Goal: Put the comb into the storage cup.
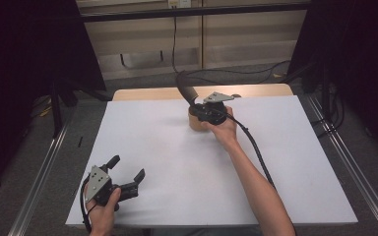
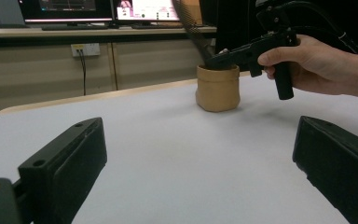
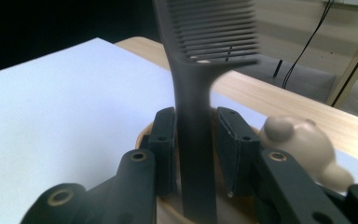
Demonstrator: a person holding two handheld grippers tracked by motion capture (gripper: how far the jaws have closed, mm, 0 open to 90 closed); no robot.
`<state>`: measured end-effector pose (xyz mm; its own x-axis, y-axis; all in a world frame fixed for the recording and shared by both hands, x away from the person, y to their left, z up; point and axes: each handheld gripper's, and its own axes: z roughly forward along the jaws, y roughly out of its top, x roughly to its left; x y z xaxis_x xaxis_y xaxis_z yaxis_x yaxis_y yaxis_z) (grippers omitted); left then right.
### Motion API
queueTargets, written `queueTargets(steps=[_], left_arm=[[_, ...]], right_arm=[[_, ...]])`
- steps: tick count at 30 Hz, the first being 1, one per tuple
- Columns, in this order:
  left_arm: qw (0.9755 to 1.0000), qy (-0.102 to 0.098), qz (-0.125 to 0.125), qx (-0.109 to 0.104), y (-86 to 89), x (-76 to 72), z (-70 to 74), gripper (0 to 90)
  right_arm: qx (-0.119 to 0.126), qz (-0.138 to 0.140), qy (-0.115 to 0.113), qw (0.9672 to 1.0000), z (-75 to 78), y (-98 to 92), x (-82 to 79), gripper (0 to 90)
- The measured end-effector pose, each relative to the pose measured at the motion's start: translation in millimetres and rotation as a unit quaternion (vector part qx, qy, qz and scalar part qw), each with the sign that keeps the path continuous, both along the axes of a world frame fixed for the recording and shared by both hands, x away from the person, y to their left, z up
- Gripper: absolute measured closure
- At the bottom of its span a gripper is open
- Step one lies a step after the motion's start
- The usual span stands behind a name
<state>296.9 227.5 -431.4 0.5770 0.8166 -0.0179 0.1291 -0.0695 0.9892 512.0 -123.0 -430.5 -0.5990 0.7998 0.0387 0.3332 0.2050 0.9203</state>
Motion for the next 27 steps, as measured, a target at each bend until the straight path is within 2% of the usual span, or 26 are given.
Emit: queueTargets(steps=[5,12,17,23,27], left_arm=[[1.0,-0.001,0.0,0.0,-0.5,0.2,-0.1,2.9],[1.0,-0.001,-0.001,0.0,-0.2,0.3,-0.3,3.0],[1.0,0.0,0.0,0.001,-0.6,0.4,-0.5,3.0],[1.0,0.001,-0.001,0.003,-0.9,0.3,-0.9,2.9],[1.0,0.002,-0.001,0.007,-1.7,0.9,-1.5,3.0]], right_arm=[[-0.002,-0.002,-0.001,1.0,-1.1,1.5,0.3,66.8],[0.005,-0.003,-0.001,1.0,1.8,3.3,-4.1,60.3],[0.007,-0.005,-0.01,0.9999,6.5,0.9,-8.4,58.0],[0.013,-0.004,-0.009,0.9999,8.7,-0.8,-13.7,50.1],[0.01,-0.008,-0.012,0.9998,10.7,-5.9,-17.0,50.8]])
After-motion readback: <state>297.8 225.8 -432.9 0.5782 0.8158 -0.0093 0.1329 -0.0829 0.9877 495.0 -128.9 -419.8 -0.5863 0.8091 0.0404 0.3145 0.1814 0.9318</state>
